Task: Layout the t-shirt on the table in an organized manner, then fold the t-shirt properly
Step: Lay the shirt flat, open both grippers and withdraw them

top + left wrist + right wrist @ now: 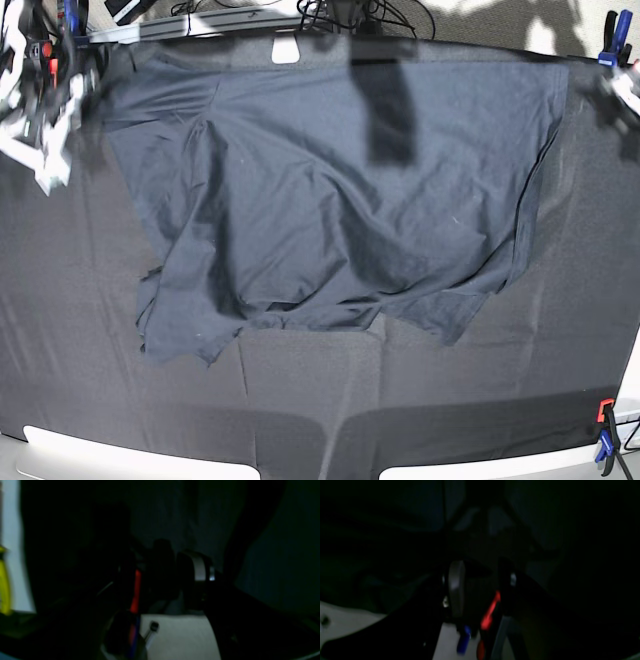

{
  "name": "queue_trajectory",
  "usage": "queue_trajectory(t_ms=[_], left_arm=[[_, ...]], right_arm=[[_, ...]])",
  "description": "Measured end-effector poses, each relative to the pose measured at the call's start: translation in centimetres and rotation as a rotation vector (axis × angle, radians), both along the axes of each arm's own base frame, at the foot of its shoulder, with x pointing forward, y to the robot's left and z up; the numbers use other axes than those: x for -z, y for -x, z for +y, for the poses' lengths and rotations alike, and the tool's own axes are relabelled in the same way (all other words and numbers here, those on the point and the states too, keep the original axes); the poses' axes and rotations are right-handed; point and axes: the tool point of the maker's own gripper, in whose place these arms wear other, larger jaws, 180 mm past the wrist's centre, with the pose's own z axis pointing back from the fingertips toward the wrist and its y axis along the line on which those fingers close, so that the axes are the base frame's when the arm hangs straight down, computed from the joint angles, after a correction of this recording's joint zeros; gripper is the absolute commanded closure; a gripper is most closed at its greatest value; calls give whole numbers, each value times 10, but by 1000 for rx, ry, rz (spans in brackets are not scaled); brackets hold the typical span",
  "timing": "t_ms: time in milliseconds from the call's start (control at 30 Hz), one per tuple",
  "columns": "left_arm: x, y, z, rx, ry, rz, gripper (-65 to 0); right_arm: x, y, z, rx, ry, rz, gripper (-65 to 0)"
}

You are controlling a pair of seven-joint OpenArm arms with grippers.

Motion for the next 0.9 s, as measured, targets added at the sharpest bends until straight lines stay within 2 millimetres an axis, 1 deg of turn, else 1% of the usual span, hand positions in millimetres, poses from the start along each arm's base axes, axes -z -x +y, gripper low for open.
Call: queue_trajectory(t_ms=[100,200,300,367,400,467,567,633,700,800,900], left_arm=[[-23,-34,2,-8,-1,-129,-282],[-44,-63,1,-6,0,-234,-282],[-73,-94,1,-4,3,-360,-282],[-94,-117,-4,16,16,-458,-282],[-98,-127,-6,21,21,-476,-282],[-97,-147,-17,44,45,-482,-282],[-81,-176,-52,127,112,-449,-282],[-70,-197,-72,175,133,-423,-282],[-61,-218,-84,217,99,-411,-282],[-47,-250,-107,241,121,-406,-282],[-22,-272,-132,246,184,-341,-282]], right_arm=[[-17,-34,17,2,-100,-107,-215],[-39,-68,30,7,-184,-231,-215],[-56,-91,38,0,-241,-315,-215],[-61,-103,34,18,-252,-344,-215],[-62,-108,30,32,-250,-353,-228],[-64,-117,23,55,-255,-365,-267],[-62,-126,14,94,-273,-370,-314],[-60,-129,10,114,-287,-373,-316],[-58,-130,8,124,-290,-369,-316],[-58,-130,12,122,-314,-373,-316],[-60,-131,16,118,-336,-378,-316]])
